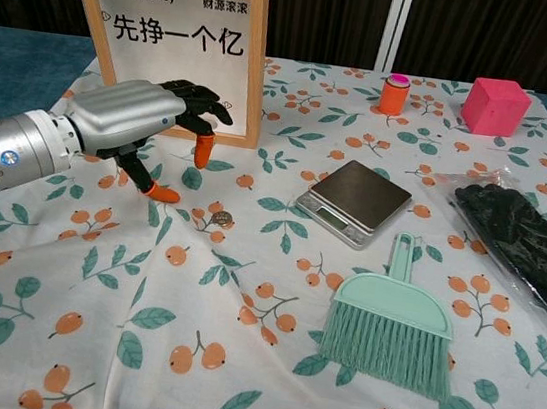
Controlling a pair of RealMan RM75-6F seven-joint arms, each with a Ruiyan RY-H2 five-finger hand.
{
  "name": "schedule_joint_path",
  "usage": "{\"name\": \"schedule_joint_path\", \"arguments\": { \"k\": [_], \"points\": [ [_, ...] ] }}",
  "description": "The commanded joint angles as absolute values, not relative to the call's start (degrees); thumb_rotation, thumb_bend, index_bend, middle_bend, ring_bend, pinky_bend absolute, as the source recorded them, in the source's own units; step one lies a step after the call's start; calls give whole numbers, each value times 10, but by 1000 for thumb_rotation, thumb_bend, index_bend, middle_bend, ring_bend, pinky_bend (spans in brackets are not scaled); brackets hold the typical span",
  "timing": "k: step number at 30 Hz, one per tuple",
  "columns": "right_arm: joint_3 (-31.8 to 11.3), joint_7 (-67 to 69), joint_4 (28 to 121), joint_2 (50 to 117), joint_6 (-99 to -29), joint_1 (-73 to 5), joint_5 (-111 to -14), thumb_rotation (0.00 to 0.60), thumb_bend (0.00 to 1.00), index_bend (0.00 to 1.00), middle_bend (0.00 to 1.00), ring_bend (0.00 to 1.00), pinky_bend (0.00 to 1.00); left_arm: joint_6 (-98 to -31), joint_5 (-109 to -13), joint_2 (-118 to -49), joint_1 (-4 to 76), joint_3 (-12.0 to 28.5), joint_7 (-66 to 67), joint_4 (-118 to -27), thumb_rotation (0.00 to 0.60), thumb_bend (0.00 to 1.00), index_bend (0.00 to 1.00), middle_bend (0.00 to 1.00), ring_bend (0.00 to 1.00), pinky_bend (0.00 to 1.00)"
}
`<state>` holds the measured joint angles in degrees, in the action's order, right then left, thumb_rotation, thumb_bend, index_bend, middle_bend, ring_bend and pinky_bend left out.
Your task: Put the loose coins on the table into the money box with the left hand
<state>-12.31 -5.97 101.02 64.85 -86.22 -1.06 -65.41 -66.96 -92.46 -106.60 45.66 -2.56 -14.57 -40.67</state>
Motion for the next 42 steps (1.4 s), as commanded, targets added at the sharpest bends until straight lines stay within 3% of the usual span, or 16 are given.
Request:
{"name": "schedule_joint_path", "arguments": {
  "k": [1,13,23,33,42],
  "points": [
    [-123,-62,1008,649,-861,-12,-652,600,394,117,27,50,0,-673,-937,-1064,453,-36,-147,-397,600,139,493,124,0,0],
    [-124,-66,1007,653,-859,-14,-650,600,394,120,27,50,0,-688,-947,-1022,414,-58,-137,-430,600,126,480,117,0,0],
    [-127,-61,1009,651,-862,-12,-649,600,394,126,28,50,0,-676,-937,-1027,402,-48,-133,-414,600,126,475,116,0,0],
    [-126,-66,1008,651,-859,-14,-645,600,394,126,28,50,0,-743,-945,-1022,409,-12,-144,-442,600,125,480,119,0,0],
    [-125,-67,1008,652,-858,-15,-646,600,395,126,28,50,0,-720,-922,-992,438,30,-156,-522,600,125,481,116,0,0]
  ]
}}
